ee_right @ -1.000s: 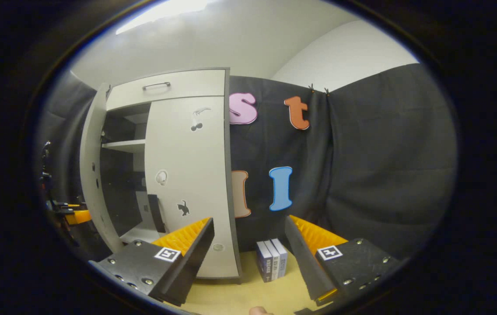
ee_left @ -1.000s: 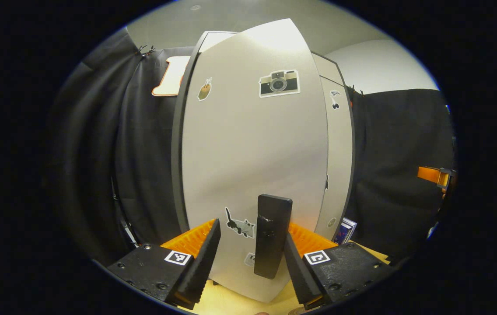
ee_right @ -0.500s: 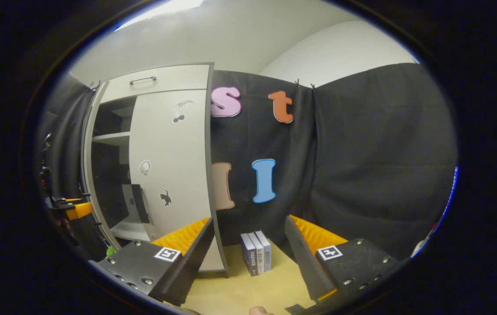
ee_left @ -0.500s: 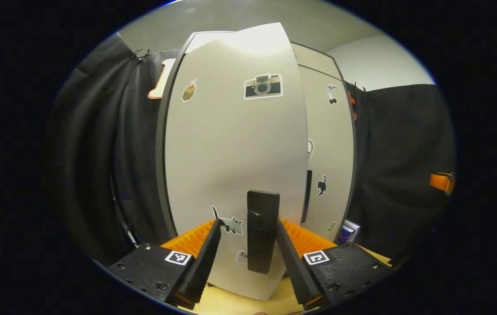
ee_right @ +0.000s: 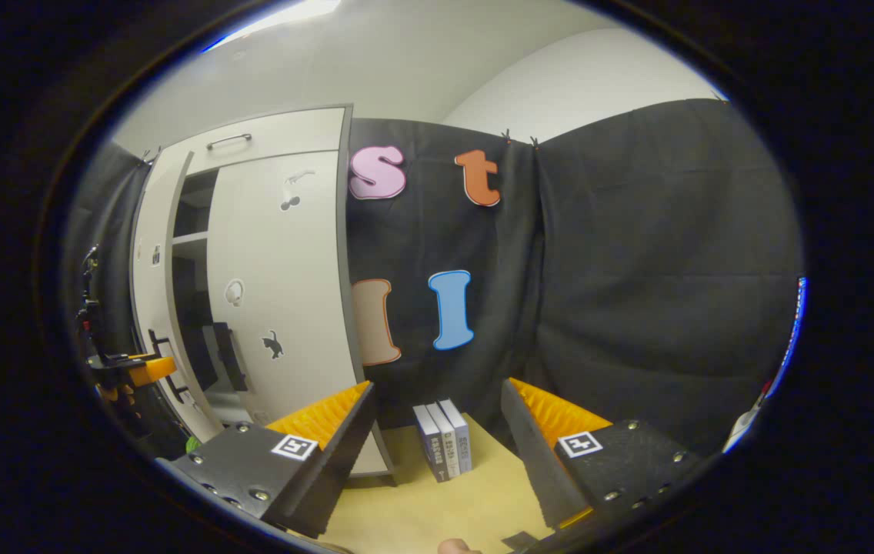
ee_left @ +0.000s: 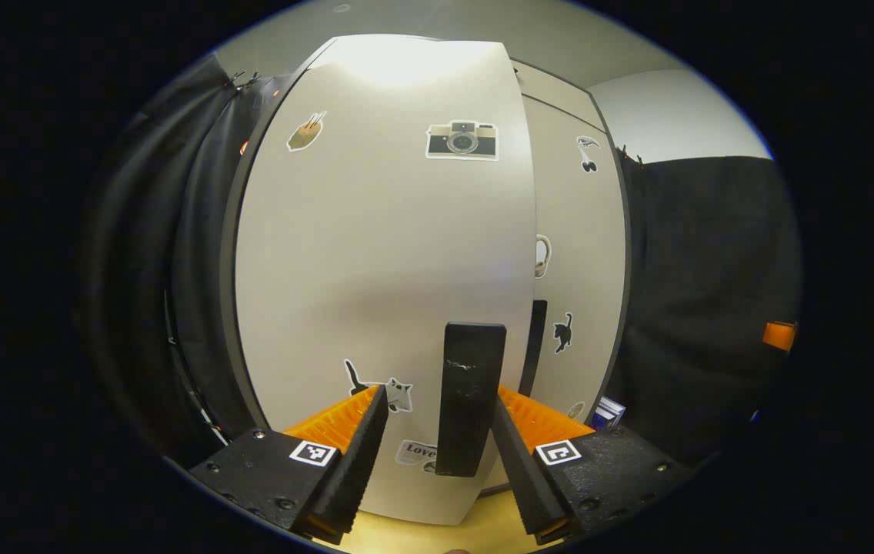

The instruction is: Grasp the bottle in the cabinet with the left hand and place it on the coaster, then close the right door with the right hand and the left door with the left hand.

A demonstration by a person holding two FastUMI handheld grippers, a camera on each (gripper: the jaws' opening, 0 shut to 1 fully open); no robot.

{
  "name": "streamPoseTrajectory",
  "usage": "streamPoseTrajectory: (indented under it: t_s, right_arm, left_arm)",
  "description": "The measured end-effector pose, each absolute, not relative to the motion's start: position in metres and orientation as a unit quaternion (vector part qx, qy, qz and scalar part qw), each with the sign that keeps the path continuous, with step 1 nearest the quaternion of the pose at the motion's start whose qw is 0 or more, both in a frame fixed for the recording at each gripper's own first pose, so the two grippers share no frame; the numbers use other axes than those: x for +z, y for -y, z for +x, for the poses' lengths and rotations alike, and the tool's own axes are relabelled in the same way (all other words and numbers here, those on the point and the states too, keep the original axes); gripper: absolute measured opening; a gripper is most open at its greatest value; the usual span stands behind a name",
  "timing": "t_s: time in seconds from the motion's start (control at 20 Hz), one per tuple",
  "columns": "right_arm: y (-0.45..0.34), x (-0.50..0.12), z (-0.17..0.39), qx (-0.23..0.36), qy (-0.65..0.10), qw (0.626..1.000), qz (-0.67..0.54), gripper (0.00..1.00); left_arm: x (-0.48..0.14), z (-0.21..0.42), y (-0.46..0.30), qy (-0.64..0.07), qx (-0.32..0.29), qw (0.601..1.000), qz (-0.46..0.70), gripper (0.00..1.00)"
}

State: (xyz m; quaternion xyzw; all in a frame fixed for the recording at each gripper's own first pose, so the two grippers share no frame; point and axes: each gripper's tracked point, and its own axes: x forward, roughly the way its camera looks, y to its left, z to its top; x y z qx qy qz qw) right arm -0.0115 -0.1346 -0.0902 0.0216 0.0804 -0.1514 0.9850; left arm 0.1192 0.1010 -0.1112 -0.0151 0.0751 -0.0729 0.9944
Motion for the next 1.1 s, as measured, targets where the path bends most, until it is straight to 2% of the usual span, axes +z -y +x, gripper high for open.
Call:
streamPoseTrajectory:
  t_s: [1.1]
  right_arm:
    - [0.148,-0.078,0.031,-0.138,-0.052,0.989,0.021,0.98]
  left_arm:
    - [-0.115,0.180,-0.095,-0.070,-0.058,0.996,-0.010,0.79]
